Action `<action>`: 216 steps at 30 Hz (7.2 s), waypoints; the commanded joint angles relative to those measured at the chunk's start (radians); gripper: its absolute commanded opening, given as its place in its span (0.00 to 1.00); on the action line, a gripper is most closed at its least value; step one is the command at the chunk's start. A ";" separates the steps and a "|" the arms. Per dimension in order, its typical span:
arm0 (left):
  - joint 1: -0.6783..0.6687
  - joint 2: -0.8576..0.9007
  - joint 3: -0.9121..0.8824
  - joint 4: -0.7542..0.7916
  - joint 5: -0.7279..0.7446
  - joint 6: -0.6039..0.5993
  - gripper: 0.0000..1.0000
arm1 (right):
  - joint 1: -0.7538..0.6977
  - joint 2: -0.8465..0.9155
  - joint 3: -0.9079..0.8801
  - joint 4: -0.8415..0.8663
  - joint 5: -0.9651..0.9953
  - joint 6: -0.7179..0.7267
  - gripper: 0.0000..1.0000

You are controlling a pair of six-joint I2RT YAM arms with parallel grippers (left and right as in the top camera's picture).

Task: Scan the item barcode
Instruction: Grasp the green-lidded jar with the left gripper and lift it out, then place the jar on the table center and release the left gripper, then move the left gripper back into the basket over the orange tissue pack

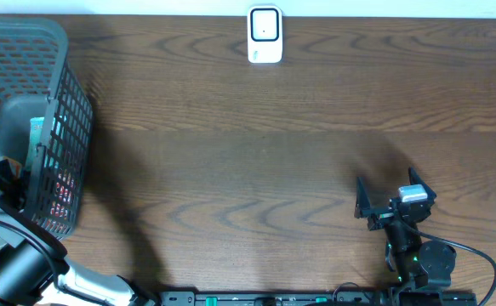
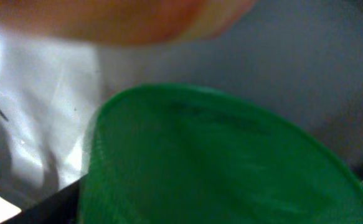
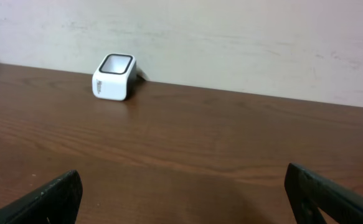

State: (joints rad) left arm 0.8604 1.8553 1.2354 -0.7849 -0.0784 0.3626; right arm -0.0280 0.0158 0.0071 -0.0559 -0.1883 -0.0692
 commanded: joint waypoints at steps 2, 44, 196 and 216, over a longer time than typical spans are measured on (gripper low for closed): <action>0.002 0.025 -0.007 -0.014 -0.008 -0.048 0.71 | 0.009 -0.002 -0.002 -0.004 0.000 0.012 0.99; -0.673 -0.717 0.133 0.271 0.423 -0.432 0.66 | 0.009 -0.002 -0.002 -0.004 0.000 0.012 0.99; -0.161 -0.175 0.372 -0.260 -0.144 -1.011 0.98 | 0.009 -0.001 -0.002 -0.004 0.000 0.013 0.99; -0.078 0.089 0.370 -0.182 -0.072 -1.101 0.98 | 0.009 -0.001 -0.002 -0.004 0.000 0.012 0.99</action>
State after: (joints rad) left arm 0.7799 1.9087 1.5925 -0.9874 -0.2024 -0.7269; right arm -0.0280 0.0177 0.0071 -0.0559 -0.1871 -0.0689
